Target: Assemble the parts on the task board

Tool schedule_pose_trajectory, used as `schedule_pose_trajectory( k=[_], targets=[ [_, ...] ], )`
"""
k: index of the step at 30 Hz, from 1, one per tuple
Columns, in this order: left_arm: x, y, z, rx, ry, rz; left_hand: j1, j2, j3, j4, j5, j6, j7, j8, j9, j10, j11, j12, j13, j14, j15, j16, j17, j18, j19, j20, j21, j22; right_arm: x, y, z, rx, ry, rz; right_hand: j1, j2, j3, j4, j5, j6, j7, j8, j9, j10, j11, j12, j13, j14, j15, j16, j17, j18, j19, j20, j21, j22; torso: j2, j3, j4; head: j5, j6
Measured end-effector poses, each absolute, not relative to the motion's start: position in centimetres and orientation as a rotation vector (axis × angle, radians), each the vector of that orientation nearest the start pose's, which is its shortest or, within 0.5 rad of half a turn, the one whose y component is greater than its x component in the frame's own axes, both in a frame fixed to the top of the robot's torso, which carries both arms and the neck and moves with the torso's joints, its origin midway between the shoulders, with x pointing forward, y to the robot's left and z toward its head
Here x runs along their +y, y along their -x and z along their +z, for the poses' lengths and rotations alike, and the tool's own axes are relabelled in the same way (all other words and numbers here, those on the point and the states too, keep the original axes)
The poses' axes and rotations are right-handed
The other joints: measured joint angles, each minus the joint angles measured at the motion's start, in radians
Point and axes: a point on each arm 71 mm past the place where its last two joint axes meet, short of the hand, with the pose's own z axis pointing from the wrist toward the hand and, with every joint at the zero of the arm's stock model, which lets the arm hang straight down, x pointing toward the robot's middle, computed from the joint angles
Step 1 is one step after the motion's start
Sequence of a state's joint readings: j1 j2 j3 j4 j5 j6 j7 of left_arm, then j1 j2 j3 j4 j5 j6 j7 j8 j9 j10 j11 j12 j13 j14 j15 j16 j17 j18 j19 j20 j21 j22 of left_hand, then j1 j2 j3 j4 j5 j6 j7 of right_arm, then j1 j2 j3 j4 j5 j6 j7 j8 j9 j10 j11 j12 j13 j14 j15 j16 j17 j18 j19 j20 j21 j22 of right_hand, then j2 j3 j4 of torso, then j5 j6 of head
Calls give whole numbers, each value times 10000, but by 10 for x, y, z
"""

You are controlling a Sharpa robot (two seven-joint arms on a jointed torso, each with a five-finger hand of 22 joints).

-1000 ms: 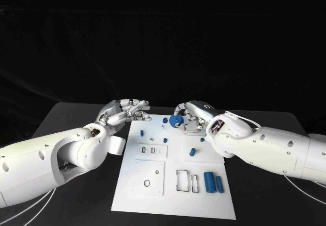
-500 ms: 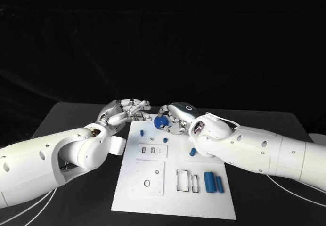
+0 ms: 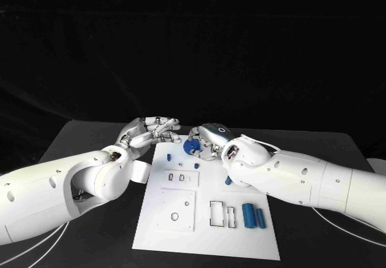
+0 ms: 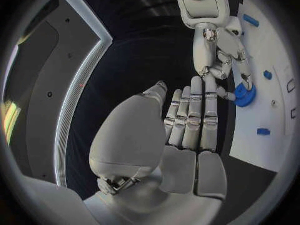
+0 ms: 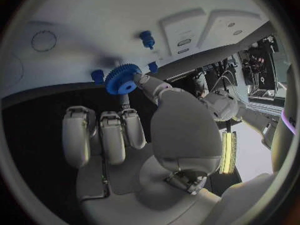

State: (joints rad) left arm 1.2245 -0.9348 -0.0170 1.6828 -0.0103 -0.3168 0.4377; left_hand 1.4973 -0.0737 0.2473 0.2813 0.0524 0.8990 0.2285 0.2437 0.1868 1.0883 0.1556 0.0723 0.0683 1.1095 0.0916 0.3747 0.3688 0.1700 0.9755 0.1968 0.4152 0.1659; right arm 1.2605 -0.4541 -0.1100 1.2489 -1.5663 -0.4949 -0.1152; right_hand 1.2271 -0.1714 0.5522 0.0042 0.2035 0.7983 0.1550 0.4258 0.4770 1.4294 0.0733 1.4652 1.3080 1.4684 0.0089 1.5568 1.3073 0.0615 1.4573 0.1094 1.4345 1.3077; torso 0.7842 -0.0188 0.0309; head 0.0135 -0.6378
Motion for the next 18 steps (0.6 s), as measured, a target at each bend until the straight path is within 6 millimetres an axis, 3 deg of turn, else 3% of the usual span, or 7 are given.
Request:
schedule_pose_trajectory(
  k=[18],
  targets=[
    [207, -465, -143, 13634, 10391, -16563, 0, 0, -1, 0, 0, 0, 0, 0, -2, 0, 0, 0, -1, 0, 0, 0, -2, 0, 0, 0, 0, -1, -76, -525, -181, 14796, 3168, 6481, -129, -39, 0, 0, -101, -41, 4, -68, -48, -23, 22, -97, -2, 0, 0, -1, 7, 1, 0, 0, -59, -2, -1, 10, -8, -11, -1]
  ],
)
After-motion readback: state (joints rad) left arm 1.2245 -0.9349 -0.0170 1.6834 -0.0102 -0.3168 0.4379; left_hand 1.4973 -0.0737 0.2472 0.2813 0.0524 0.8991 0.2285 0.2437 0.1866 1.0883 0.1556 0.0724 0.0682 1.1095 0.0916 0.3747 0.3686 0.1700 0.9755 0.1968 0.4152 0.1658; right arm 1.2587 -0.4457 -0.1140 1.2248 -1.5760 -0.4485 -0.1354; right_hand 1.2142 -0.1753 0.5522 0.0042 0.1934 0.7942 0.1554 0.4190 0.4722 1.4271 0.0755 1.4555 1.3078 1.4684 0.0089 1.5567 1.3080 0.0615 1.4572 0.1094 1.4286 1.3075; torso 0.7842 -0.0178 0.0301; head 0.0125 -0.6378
